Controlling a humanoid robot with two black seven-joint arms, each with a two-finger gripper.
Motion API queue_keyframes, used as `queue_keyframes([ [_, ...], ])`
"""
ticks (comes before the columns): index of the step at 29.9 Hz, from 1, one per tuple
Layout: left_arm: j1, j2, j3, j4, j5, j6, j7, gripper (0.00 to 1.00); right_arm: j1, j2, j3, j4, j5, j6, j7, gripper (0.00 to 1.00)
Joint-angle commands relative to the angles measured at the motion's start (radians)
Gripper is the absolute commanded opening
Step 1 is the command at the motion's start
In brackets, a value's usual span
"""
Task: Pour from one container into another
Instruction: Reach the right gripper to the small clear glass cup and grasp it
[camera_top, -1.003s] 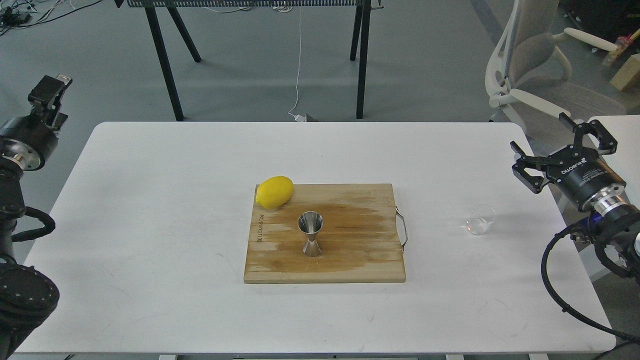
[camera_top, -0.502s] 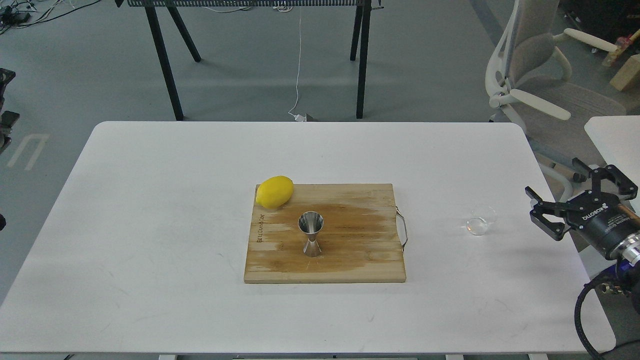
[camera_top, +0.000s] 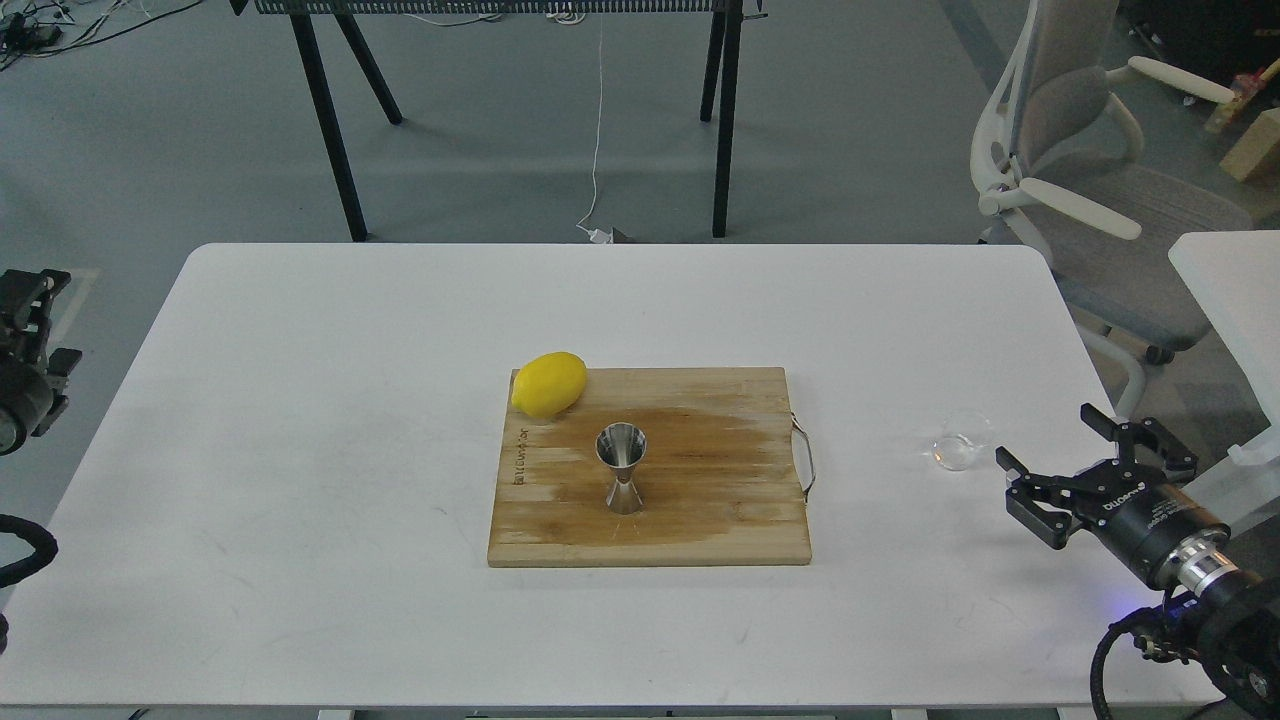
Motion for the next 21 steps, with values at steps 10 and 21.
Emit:
queue_keyframes([
  [10,0.020,-0.037,0.000,0.004,0.000,0.000,0.000,1.00,0.038,0.127,0.001,-0.131,0.000,-0.062,-0.001,1.00],
  [21,0.025,-0.040,0.000,0.004,0.000,0.000,0.000,1.00,0.107,0.202,0.000,-0.202,-0.003,-0.127,0.002,1.00],
])
